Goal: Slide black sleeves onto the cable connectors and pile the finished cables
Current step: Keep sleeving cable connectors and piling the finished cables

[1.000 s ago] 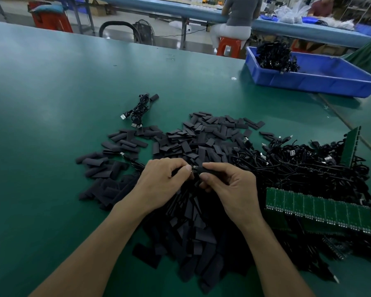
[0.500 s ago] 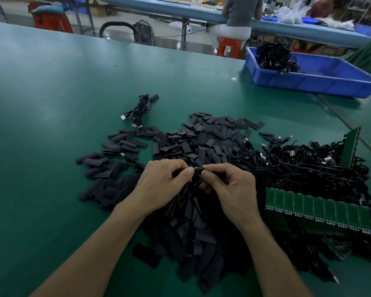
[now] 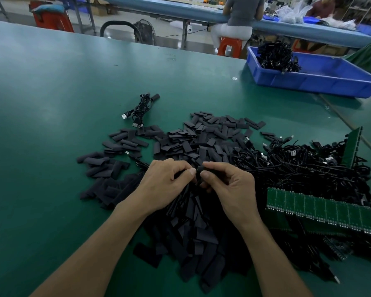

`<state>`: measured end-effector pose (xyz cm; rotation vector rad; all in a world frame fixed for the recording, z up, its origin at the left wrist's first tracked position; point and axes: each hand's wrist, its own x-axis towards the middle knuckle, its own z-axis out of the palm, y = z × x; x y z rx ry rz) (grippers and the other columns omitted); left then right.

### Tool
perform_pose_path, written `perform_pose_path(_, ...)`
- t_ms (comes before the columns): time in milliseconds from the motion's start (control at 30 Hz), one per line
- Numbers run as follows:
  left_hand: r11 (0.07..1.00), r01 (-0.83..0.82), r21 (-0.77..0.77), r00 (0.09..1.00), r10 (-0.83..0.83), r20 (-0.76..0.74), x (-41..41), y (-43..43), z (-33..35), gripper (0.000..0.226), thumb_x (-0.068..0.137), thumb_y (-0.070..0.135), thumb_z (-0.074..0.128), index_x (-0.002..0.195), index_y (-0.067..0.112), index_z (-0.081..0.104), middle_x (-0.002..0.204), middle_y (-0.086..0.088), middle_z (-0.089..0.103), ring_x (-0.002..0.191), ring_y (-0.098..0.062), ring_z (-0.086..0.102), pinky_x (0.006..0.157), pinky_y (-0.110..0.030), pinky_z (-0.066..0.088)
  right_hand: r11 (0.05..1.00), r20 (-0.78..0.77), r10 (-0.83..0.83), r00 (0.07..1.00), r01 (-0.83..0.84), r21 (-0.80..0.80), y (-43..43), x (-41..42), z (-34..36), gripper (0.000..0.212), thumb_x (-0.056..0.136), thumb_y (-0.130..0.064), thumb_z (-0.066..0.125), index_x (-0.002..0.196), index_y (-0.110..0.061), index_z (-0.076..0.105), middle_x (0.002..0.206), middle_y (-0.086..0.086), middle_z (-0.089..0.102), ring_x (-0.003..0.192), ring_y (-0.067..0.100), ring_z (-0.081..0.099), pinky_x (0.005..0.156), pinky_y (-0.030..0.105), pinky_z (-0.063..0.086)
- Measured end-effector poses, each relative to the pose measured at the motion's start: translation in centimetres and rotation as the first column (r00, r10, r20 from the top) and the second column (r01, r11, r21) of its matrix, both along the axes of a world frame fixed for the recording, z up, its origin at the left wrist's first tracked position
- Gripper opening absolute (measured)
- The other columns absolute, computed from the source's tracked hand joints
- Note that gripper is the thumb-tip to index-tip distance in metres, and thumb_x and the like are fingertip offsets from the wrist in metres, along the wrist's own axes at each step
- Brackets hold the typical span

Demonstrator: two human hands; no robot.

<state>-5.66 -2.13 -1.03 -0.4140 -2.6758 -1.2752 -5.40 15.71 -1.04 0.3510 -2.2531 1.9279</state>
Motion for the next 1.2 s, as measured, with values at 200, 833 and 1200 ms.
perform_pose_path(200, 0.998, -0.046, 0.039, 0.998, 0.048, -0.042, 0.0, 0.4, -0.1, 0.029, 0.101, 0.029, 0.056, 0.075, 0.029, 0.067, 0.058, -0.009, 0.059, 0.055, -0.025, 0.054, 0.059, -0.034, 0.044, 0.972, 0.031, -0.211, 0.977, 0.213, -0.098, -0.4, -0.1, -0.2, 0.030, 0.078, -0.012, 0.083, 0.097, -0.030, 0.069, 0.081, -0.003, 0.074, 0.072, 0.011, 0.073, 0.062, 0.019, 0.056)
perform_pose_path(833, 0.996, -0.052, -0.072, 0.980, 0.037, -0.194, -0.2, 0.5, -0.6, 0.020, 0.098, 0.031, 0.061, 0.105, 0.017, 0.072, 0.092, 0.010, 0.064, 0.088, -0.014, 0.055, 0.084, -0.036, 0.045, 0.967, 0.063, -0.109, 0.992, 0.120, -0.224, -0.2, -0.3, 0.5, 0.013, 0.092, -0.001, 0.067, 0.098, -0.013, 0.067, 0.083, 0.008, 0.075, 0.074, 0.022, 0.075, 0.059, 0.025, 0.058)
perform_pose_path(1200, 0.962, -0.212, -0.174, 0.957, 0.168, -0.236, -2.0, -0.4, 2.2, 0.056, 0.100, 0.055, 0.022, 0.086, 0.013, 0.057, 0.082, 0.002, 0.060, 0.076, -0.021, 0.056, 0.068, -0.039, 0.046, 0.956, 0.065, -0.219, 0.974, 0.227, -0.187, 0.4, -1.1, 5.1, 0.013, 0.100, -0.007, 0.057, 0.105, -0.019, 0.058, 0.092, 0.007, 0.070, 0.074, 0.017, 0.073, 0.058, 0.029, 0.059)
